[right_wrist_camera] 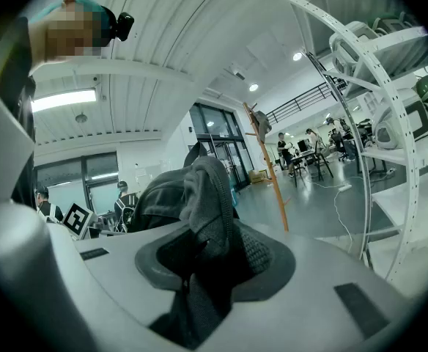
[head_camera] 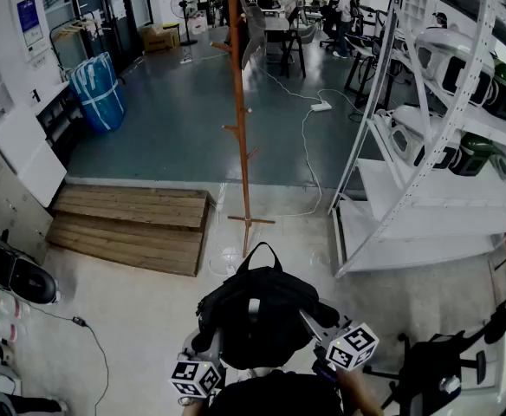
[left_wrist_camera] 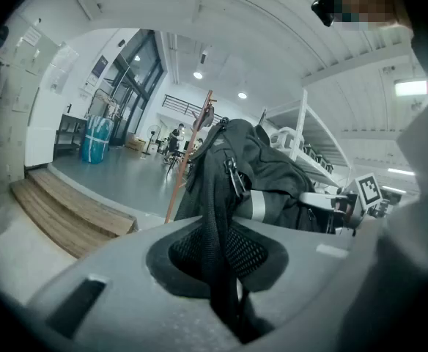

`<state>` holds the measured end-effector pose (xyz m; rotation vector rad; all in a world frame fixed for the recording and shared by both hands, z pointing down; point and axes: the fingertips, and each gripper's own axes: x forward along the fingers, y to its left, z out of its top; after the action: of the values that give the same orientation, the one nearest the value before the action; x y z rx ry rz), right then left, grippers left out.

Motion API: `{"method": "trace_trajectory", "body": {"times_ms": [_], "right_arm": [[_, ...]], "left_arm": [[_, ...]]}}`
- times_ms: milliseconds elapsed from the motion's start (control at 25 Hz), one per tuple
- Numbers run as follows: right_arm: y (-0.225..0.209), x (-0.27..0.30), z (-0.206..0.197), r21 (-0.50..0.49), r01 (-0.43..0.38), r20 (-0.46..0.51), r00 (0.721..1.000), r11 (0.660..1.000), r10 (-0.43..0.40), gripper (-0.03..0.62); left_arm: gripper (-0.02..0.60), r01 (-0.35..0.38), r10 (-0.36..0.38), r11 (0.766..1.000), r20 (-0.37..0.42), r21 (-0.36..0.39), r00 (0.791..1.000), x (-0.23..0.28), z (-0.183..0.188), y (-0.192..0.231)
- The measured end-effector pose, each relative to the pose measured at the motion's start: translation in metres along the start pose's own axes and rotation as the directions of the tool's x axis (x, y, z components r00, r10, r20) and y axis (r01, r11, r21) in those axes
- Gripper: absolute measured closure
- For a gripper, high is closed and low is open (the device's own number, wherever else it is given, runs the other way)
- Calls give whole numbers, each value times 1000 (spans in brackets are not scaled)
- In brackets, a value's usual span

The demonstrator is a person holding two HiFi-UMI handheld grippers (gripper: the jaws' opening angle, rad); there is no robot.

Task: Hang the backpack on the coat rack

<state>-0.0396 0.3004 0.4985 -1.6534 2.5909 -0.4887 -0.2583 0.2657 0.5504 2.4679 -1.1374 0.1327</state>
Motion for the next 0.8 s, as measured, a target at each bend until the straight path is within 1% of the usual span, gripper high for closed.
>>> {"method": "trace_trajectory", "body": {"times_ms": [160,440,800], "right_arm": [[0,2,-1,-3,-2,1,1000,1000,2,467],[-1,-1,0,1,7,10,1000,1000,-7,467],[-12,-11,6,16,7,29,1000,1000,-8,465]], "left_arm": [[531,-2,2,1000,12,2,1000,2,4,1],[531,2,-2,1000,10,2,1000,2,5,-1],[531,4,-5,1000,12,25,1000,11,10,-16]]}}
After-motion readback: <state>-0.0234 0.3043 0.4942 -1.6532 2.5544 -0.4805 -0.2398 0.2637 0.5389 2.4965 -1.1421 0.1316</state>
